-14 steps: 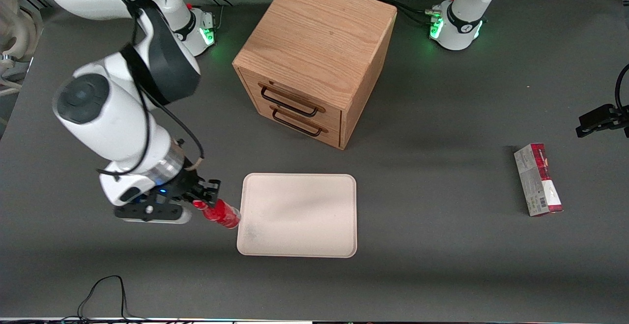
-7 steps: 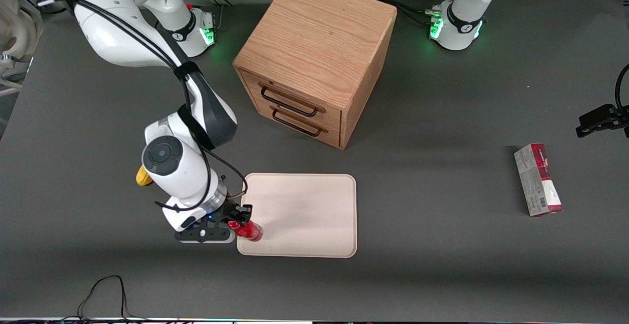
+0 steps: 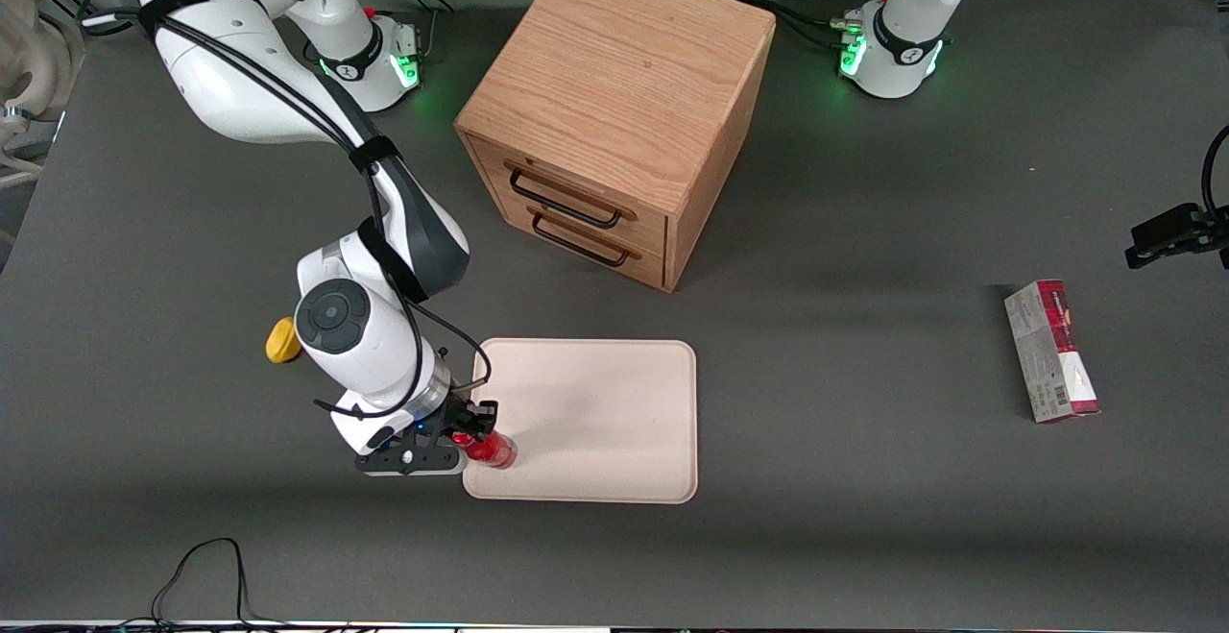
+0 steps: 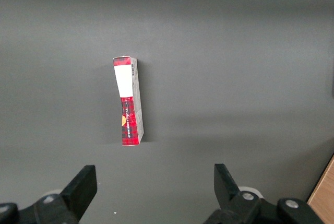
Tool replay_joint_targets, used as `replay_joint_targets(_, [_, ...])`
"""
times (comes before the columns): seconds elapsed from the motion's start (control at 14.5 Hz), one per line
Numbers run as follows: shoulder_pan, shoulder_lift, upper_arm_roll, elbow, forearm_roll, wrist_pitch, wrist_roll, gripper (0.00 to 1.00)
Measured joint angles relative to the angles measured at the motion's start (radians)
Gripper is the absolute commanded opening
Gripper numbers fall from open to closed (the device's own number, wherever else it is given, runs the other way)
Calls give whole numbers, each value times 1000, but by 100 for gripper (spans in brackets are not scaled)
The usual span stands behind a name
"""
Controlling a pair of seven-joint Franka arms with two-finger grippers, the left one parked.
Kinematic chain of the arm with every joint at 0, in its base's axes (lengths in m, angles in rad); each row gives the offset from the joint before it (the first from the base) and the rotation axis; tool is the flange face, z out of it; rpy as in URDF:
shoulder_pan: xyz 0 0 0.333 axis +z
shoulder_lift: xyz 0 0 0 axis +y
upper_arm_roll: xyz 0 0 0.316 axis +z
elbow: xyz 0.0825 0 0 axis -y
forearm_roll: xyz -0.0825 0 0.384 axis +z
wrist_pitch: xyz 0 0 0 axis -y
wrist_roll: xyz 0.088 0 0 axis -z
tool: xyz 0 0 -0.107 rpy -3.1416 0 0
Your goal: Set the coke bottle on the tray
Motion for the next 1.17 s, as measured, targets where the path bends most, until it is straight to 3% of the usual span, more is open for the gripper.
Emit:
replay_joint_targets(0.07, [0,3,-1,-5,0,11,0,90])
replay_joint_targets(0.14, [-1,5,-2,-7,-2,14,0,100])
replay_joint_targets(0.62, [-7,-10,-2,-10,-44,84,-2,100])
replay_joint_targets(0.83, [-10,-109,-23,-5,-41,-35,-5,100])
replay_joint_targets(0.97, [-10,-197,-69,-5,7,-202,-70,100])
replay_joint_targets(1.17, [-8,-333,-189,-37,136,-396,-266,100])
